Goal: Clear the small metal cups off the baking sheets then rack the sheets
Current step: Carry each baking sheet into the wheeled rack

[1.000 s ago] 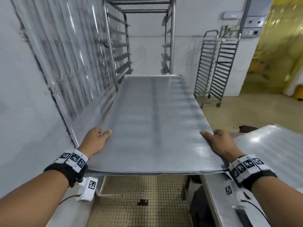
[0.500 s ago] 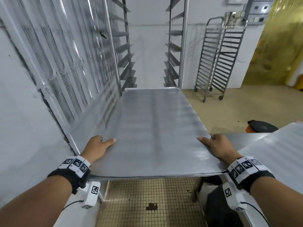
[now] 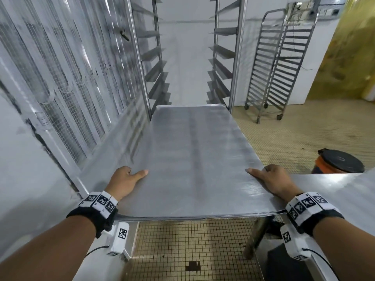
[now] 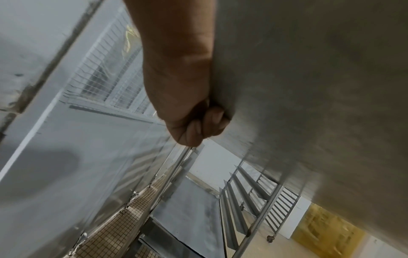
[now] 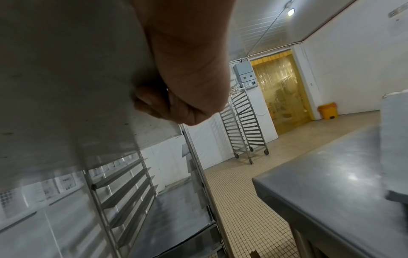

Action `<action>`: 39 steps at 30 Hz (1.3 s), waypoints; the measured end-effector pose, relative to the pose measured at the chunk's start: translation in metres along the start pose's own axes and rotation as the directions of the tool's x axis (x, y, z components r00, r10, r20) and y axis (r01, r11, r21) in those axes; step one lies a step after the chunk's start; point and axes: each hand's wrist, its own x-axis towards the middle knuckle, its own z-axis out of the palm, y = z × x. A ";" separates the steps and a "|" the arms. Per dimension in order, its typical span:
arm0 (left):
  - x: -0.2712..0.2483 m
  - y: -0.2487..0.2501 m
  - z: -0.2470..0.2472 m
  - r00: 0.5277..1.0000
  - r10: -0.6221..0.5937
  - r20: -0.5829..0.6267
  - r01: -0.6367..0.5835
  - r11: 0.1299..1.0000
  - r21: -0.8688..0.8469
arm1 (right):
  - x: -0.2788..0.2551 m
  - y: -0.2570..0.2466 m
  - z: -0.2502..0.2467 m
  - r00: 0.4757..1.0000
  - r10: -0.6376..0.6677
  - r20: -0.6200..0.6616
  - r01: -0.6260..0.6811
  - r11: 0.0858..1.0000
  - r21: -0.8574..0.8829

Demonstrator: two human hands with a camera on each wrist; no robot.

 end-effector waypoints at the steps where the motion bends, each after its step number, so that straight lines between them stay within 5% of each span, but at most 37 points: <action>1: 0.009 -0.001 0.004 1.000 -0.001 -0.002 0.001 1.000 0.009 | 0.010 0.002 0.002 1.000 0.003 0.005 -0.003 1.000 -0.014; 20: 0.158 0.011 0.065 0.993 -0.120 -0.001 0.117 0.967 0.228 | 0.203 0.022 0.061 0.992 0.075 0.103 -0.070 0.996 -0.048; 31: 0.264 -0.023 0.078 0.994 -0.099 0.052 0.092 0.988 0.121 | 0.271 -0.002 0.082 0.989 0.125 0.084 -0.121 0.991 -0.054; 39: 0.343 0.013 0.100 0.993 -0.100 0.055 0.095 0.991 0.095 | 0.354 -0.018 0.102 0.990 0.141 0.027 -0.138 0.987 -0.086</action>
